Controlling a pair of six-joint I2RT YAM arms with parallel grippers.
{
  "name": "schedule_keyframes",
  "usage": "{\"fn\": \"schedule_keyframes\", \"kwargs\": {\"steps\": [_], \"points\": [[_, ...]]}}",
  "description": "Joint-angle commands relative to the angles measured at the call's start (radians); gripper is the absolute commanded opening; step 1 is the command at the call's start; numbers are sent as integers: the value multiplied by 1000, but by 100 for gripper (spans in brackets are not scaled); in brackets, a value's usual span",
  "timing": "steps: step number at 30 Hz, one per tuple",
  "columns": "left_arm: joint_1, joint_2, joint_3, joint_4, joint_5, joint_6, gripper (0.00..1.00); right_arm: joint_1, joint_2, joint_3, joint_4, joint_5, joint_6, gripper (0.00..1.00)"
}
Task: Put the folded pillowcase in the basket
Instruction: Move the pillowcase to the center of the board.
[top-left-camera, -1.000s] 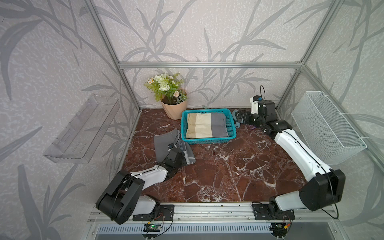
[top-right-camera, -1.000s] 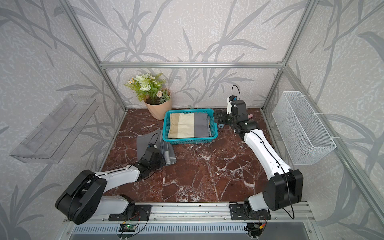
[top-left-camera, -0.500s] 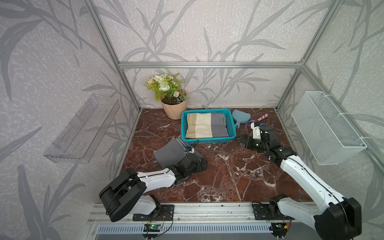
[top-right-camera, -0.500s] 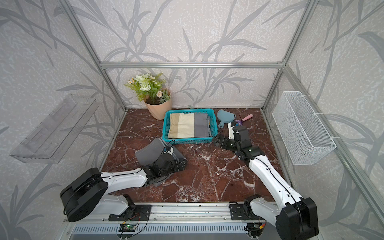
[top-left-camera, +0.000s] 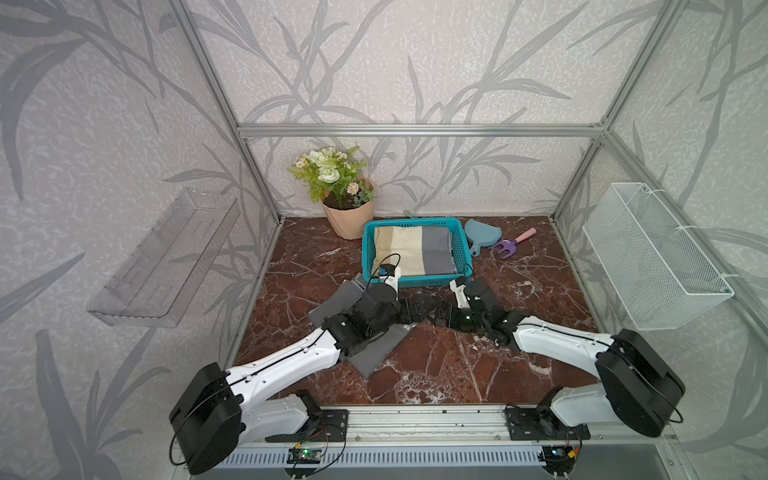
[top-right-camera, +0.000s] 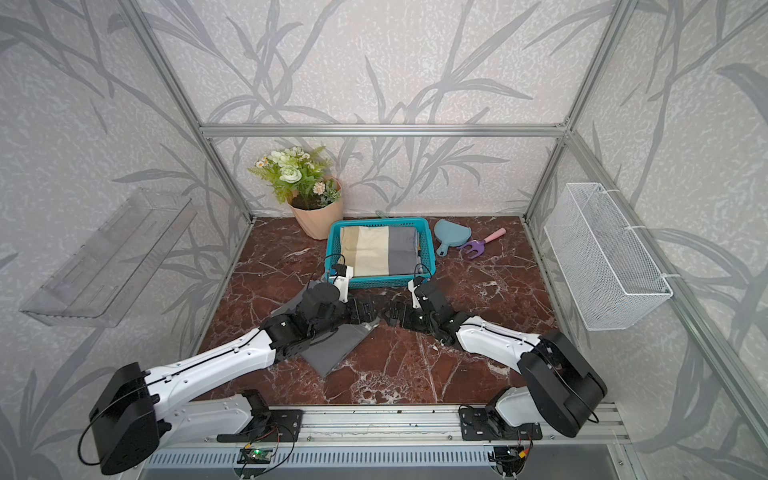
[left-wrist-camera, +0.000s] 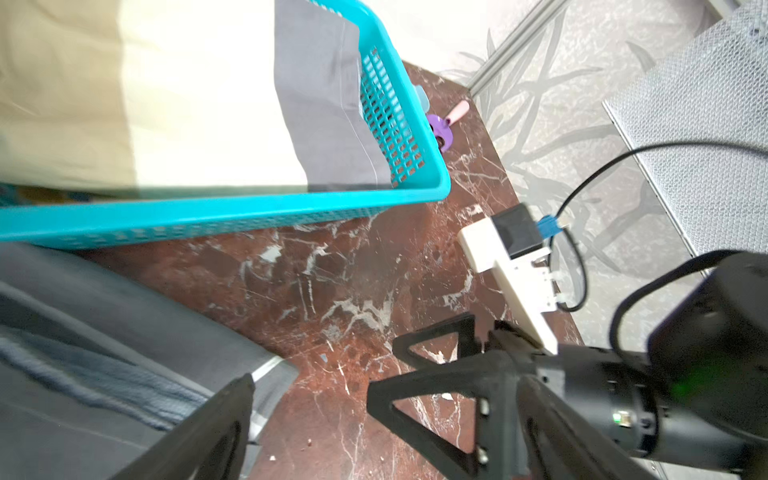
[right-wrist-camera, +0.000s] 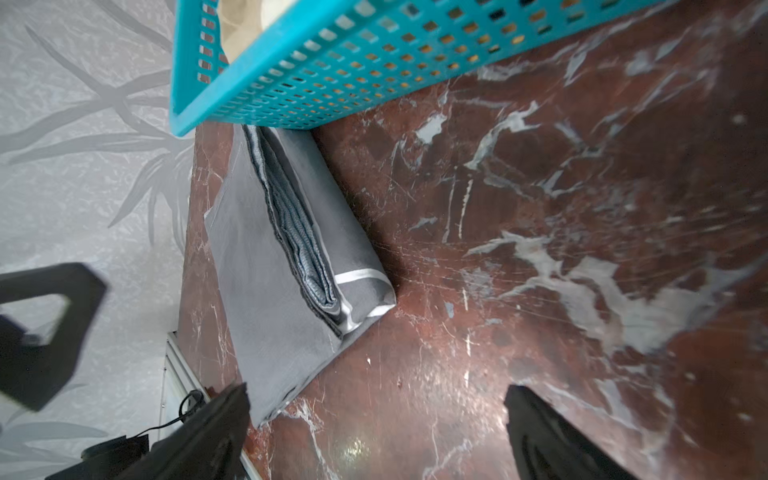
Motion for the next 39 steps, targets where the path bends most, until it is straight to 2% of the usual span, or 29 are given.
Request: {"fn": "schedule_keyframes", "kwargs": {"steps": [1,4,8,12,19,20,21,23,24,27,30,33,37,38,39], "points": [[107,-59,24,-169,-146,54,100,51,76,13,172,4,71,99],[277,-90,14,-179,-98,68,100,97,164,54,198,15,84,99],[400,-73,27,-169,-42,94,100,144,252,111,205,29,107,99],[438,-48,31,-149,-9,96,100,166,324,118,238,43,157,98],[470,-30,12,-128,7,94,100,210,406,167,194,67,186,76],[473,-32,11,-128,9,94,100,210,423,169,199,64,199,68],[475,-35,8,-127,8,94,100,211,439,169,205,63,207,56],[479,-44,2,-131,3,96,100,210,463,174,198,67,218,6],[482,-48,0,-134,0,98,100,210,468,175,188,69,218,0],[492,-64,-6,-141,-4,103,100,198,440,163,159,58,210,0],[498,-73,-8,-144,6,107,100,163,343,134,66,46,158,0],[500,-68,-14,-136,35,105,100,84,205,133,-147,10,28,0],[499,-45,-51,-85,141,101,100,-70,74,155,-447,1,-174,0],[498,-36,-60,-76,163,98,100,-118,56,155,-489,-5,-204,1],[498,-30,-68,-71,180,95,100,-153,42,150,-504,-5,-223,14]]}}
